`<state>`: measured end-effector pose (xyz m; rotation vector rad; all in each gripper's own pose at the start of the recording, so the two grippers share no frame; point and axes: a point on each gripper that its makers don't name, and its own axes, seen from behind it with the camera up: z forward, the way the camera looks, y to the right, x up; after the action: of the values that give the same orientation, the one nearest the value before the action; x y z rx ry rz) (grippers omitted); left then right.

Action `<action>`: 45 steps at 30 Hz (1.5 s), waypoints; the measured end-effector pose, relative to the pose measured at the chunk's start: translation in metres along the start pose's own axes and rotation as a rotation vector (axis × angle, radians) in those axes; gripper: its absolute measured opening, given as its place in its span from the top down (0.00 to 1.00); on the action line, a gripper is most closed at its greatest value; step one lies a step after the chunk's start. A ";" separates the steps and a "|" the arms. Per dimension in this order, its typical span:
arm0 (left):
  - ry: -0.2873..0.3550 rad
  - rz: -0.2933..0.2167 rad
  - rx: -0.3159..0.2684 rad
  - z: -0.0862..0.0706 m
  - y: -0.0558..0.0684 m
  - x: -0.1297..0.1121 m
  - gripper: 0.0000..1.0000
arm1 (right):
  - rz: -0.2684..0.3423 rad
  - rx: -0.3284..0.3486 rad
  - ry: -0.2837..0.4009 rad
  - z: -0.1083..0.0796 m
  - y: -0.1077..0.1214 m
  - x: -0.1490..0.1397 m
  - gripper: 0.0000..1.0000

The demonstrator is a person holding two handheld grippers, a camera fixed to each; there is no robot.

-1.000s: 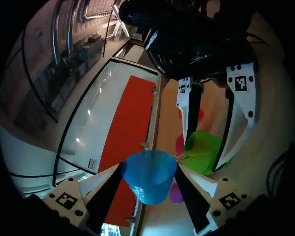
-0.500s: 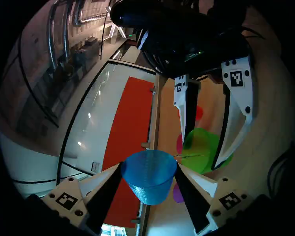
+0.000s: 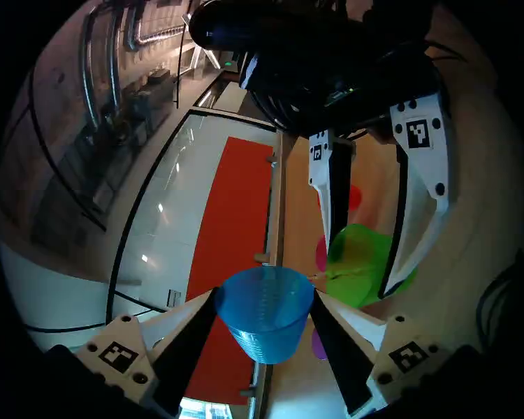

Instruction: Pour water

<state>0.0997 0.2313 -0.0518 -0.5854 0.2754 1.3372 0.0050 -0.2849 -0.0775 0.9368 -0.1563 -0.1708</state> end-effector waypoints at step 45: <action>0.000 0.104 0.006 -0.002 -0.007 0.007 0.11 | 0.000 -0.004 0.006 0.000 0.000 0.003 0.06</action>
<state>0.1085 0.2357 -0.0550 -0.5717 0.3134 1.4365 0.0080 -0.2851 -0.0775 0.9330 -0.1499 -0.1682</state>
